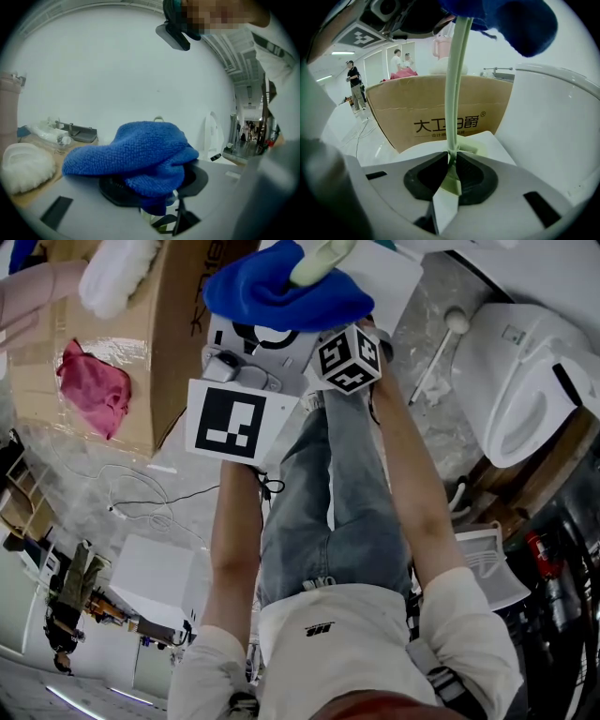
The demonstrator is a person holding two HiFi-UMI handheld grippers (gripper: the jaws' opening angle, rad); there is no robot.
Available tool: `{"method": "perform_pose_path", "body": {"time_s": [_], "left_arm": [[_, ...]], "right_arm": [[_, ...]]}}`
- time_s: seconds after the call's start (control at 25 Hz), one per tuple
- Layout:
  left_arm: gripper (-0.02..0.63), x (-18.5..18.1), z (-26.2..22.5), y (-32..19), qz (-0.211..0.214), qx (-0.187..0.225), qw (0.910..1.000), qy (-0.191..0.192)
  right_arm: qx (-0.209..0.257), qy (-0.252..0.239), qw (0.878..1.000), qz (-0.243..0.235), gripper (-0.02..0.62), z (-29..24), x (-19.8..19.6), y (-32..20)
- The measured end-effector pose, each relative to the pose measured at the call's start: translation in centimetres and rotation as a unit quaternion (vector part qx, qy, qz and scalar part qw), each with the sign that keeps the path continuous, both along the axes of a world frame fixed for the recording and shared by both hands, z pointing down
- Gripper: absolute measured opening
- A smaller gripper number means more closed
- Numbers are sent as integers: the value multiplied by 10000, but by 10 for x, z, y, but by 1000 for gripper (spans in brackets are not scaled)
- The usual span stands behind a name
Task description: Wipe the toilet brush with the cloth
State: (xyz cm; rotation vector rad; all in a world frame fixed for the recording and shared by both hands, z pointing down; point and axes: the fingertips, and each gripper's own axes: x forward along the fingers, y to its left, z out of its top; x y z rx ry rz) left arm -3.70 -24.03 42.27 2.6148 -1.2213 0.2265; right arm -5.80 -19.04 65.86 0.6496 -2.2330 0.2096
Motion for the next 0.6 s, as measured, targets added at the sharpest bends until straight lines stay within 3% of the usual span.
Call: {"method": "perform_pose_path", "body": {"time_s": [0.32,0.6], "left_arm": [[186,-11,-26,12,-137,272,9994,188],[184,-32,-23,30,-312,214,9992,118]], "right_arm": [[93,16,9999,44,54,0,1,0],[153,-108,9998,48,67,-12,2,-1]]}}
